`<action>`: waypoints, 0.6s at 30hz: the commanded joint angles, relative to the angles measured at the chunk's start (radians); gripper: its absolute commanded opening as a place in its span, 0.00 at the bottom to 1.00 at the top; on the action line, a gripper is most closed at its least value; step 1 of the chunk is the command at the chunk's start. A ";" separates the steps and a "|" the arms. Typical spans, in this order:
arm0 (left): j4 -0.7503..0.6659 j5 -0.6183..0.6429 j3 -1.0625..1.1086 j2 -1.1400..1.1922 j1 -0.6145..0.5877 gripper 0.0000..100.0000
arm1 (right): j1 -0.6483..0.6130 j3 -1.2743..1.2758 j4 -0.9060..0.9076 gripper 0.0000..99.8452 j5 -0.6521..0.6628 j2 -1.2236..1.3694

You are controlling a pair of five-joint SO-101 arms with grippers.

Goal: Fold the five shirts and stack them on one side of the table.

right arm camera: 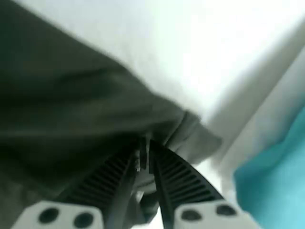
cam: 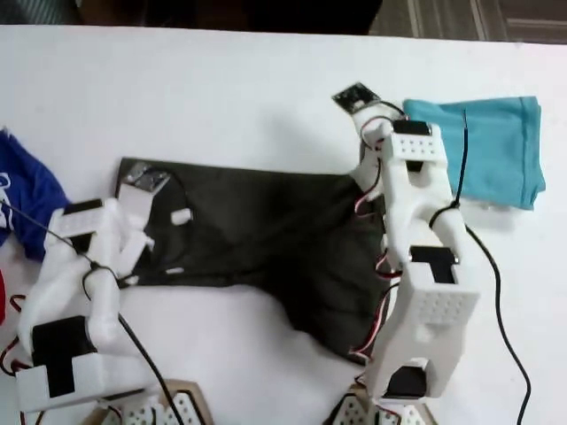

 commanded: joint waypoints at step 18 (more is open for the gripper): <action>-0.021 -0.005 0.007 0.008 -0.009 0.03 | -0.272 0.896 0.038 0.07 -0.006 -1.015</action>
